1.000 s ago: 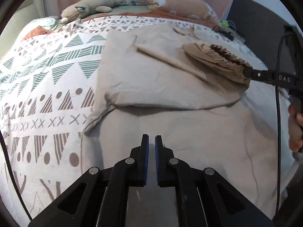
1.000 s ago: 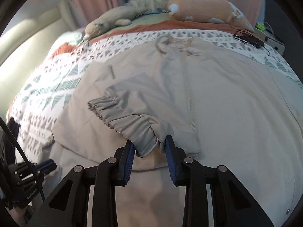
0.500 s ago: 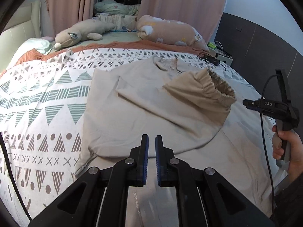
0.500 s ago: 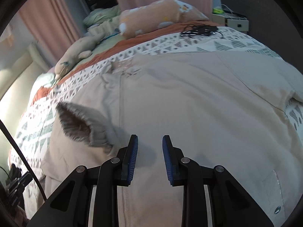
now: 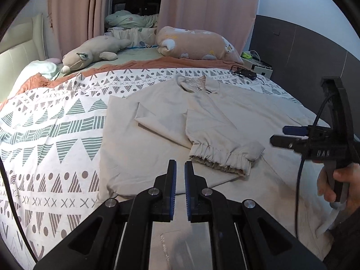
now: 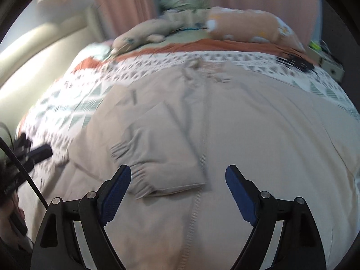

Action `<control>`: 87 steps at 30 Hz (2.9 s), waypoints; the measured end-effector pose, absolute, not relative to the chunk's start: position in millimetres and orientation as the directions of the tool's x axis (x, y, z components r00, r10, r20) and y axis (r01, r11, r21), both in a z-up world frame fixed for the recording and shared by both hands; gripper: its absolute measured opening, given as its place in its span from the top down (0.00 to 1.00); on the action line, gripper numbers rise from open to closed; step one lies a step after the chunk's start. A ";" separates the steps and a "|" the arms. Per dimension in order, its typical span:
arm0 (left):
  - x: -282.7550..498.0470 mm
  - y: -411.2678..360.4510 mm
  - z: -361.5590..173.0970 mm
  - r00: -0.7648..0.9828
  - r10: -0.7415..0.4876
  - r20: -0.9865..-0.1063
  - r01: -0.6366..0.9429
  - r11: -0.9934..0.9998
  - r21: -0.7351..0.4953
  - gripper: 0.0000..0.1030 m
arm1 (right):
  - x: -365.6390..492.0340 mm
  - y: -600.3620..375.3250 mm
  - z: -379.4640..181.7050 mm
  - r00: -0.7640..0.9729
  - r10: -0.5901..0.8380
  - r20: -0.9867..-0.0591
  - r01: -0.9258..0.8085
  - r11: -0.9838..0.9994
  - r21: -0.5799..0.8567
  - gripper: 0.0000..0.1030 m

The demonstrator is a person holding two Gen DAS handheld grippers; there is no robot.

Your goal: Fold large clothes

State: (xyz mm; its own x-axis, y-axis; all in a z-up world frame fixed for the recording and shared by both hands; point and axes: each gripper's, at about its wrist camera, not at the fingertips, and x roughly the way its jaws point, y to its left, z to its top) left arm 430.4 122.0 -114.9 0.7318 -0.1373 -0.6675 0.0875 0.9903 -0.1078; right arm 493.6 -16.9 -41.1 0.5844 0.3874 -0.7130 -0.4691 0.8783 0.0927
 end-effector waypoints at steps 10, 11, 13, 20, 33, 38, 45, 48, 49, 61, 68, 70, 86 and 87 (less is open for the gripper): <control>409.1 153.5 -121.1 0.715 -0.148 -0.684 0.083 0.988 -0.127 0.91 | 496.1 66.3 -69.7 0.543 0.267 -0.796 -0.552 0.828 -0.100 0.17; 408.4 157.0 -122.3 0.706 -0.170 -0.688 0.097 0.985 -0.145 0.91 | 501.8 71.6 -70.9 0.542 0.255 -0.801 -0.551 0.828 -0.109 0.17; 406.8 161.7 -124.4 0.699 -0.167 -0.696 0.095 0.985 -0.140 0.91 | 512.9 78.1 -78.6 0.540 0.219 -0.813 -0.537 0.833 -0.132 0.17; 405.5 168.8 -126.6 0.697 -0.201 -0.688 0.134 0.980 -0.150 0.00 | 543.5 99.6 -91.5 0.550 0.159 -0.820 -0.496 0.852 -0.168 0.17; 414.5 173.8 -120.8 0.732 -0.219 -0.645 0.085 0.969 -0.233 0.00 | 549.9 53.2 -63.8 0.590 0.240 -0.771 -0.428 0.903 -0.046 0.80; 423.0 171.8 -118.4 0.751 -0.191 -0.632 0.026 0.965 -0.261 0.00 | 553.8 -7.5 -40.7 0.642 0.297 -0.707 -0.329 0.939 0.096 0.87; 438.6 159.1 -121.9 0.733 -0.230 -0.640 0.021 0.948 -0.317 0.00 | 566.7 -100.1 -39.7 0.681 0.318 -0.660 -0.176 0.946 0.274 0.88; 443.0 153.7 -120.3 0.741 -0.236 -0.629 0.023 0.945 -0.328 0.00 | 575.5 -132.1 -51.4 0.689 0.306 -0.657 -0.091 0.936 0.341 0.87; 444.1 152.1 -120.1 0.744 -0.235 -0.626 0.024 0.945 -0.326 0.00 | 579.5 -142.9 -58.6 0.681 0.303 -0.666 -0.053 0.928 0.368 0.85; 444.6 148.2 -129.6 0.714 -0.165 -0.681 -0.046 0.959 -0.280 0.00 | 587.3 -190.3 -97.9 0.576 0.413 -0.705 0.030 0.852 0.523 0.13; 431.3 160.3 -135.3 0.695 0.016 -0.719 -0.196 0.966 -0.167 0.00 | 610.1 -211.9 -111.6 0.556 0.444 -0.703 0.051 0.825 0.562 0.13; 428.8 167.9 -140.4 0.698 -0.028 -0.716 -0.170 0.964 -0.203 0.00 | 609.6 -213.7 -113.9 0.561 0.449 -0.696 0.056 0.818 0.573 0.13; 441.1 197.8 -190.0 0.527 0.142 -0.838 -0.211 0.977 0.033 0.11 | 592.9 -192.9 -115.3 0.551 0.454 -0.700 0.055 0.818 0.573 0.90; 442.8 202.3 -192.0 0.520 0.161 -0.839 -0.228 0.972 0.045 0.11 | 592.3 -188.7 -114.5 0.547 0.459 -0.700 0.047 0.818 0.573 0.90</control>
State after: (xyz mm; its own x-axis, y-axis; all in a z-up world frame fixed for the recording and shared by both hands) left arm 442.8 202.3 -192.0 0.5202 0.1614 -0.8386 -0.2284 0.9725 0.0455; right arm 592.3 -188.7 -114.5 0.5470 0.4586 -0.7004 0.0472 0.8184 0.5727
